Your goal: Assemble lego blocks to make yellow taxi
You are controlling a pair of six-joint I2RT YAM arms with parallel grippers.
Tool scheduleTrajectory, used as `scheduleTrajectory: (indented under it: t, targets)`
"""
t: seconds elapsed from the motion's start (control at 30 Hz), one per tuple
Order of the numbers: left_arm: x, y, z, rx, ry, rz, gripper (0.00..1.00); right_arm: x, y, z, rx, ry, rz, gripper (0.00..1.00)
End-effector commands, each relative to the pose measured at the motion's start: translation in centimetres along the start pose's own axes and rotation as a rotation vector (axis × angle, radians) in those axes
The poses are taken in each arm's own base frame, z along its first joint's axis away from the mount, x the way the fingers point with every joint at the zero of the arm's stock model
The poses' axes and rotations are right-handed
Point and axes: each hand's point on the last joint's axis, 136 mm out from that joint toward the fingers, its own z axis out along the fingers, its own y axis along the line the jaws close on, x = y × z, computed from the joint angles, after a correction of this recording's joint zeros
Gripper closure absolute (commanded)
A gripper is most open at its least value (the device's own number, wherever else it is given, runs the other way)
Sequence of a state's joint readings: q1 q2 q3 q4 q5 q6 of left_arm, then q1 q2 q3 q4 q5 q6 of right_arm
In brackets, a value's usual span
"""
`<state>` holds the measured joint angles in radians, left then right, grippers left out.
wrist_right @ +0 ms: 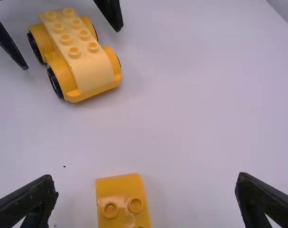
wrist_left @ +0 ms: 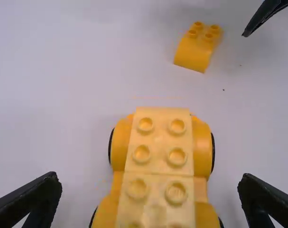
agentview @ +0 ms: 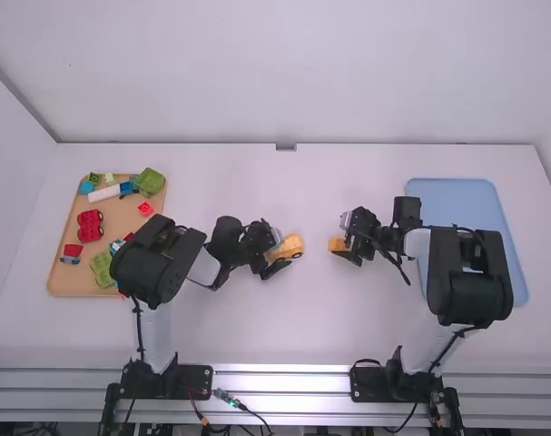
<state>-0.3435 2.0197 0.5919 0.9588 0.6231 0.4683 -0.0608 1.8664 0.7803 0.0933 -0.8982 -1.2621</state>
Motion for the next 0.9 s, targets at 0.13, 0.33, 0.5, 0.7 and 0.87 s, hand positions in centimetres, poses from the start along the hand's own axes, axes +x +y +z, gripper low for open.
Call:
scheduleTrajectory:
  t: [0.13,0.33,0.5,0.7,0.87]
  targets:
    - [1.6,-0.8,0.9,0.063,0.043,-0.046,0.01,-0.1,0.9,0.5,-0.029,-0.017,0.015,0.01]
    - [1.0,-1.2,3.3,0.207,0.024,-0.095,0.01,-0.1,1.4,1.1,-0.045,0.010,0.004,0.01]
    - [1.8,-0.8,3.2,0.179,0.050,-0.106,0.01,-0.1,1.5,1.1,-0.049,0.010,0.008,0.01]
    - [1.7,-1.9,1.7,0.134,-0.039,-0.031,0.01,0.4,1.3,0.6,-0.038,0.013,0.023,0.01]
    - [1.9,-1.9,0.3,0.036,-0.065,0.023,0.01,0.5,1.2,0.6,-0.034,0.022,0.023,0.01]
